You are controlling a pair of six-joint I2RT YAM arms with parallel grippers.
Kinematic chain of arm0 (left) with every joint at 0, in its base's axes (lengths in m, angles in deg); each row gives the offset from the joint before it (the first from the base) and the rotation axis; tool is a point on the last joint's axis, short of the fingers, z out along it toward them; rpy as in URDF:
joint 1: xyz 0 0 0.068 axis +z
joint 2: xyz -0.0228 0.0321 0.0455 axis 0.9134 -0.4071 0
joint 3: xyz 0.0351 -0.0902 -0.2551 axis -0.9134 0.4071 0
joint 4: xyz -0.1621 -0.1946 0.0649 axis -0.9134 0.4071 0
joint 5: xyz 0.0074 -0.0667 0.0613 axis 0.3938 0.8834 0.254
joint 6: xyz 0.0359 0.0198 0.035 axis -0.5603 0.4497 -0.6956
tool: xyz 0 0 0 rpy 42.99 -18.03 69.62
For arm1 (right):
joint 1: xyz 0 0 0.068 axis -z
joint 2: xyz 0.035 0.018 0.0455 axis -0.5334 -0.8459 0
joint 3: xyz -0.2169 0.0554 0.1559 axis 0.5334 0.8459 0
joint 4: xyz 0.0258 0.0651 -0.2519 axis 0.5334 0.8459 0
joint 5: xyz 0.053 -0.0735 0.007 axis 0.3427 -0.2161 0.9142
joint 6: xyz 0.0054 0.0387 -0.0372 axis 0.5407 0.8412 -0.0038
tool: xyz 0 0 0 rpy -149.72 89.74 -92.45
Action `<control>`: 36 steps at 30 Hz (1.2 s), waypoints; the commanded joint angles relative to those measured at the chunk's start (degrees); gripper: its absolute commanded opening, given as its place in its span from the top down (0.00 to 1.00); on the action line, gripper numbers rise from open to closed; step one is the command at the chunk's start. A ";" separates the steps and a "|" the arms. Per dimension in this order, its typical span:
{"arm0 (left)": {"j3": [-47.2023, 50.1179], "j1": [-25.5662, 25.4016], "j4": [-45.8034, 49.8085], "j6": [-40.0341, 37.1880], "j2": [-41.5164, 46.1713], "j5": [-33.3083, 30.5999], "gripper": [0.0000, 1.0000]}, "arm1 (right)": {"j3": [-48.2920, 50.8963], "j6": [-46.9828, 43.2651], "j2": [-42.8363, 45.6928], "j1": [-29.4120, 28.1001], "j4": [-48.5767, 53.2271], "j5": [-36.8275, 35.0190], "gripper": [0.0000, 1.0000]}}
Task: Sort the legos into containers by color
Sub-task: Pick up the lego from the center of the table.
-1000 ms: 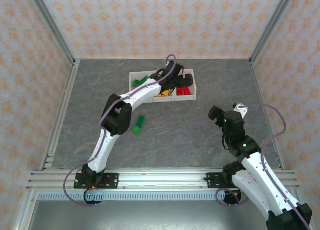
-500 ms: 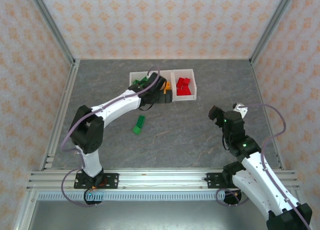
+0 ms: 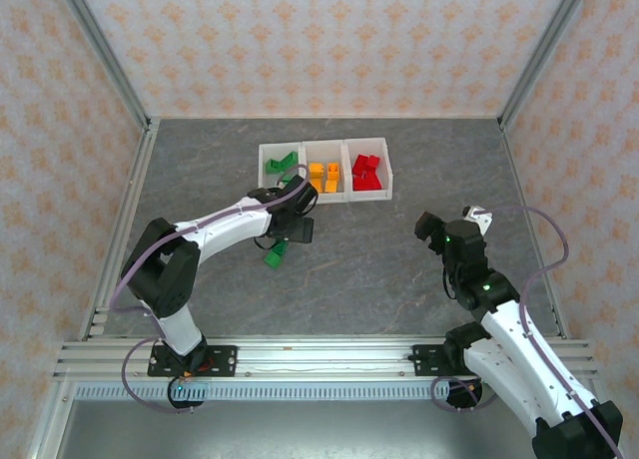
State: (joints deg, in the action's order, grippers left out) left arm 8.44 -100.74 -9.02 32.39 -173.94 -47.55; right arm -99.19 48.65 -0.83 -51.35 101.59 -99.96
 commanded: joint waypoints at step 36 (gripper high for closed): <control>-11.57 4.00 2.38 0.81 -4.11 0.36 0.81 | -0.33 0.51 0.12 -0.07 0.52 -0.84 0.00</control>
State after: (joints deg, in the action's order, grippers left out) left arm 2.10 -97.79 -8.25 31.97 -181.37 -44.07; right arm -99.19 48.67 -1.14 -51.35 101.63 -99.96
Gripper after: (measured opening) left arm 0.294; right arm 0.998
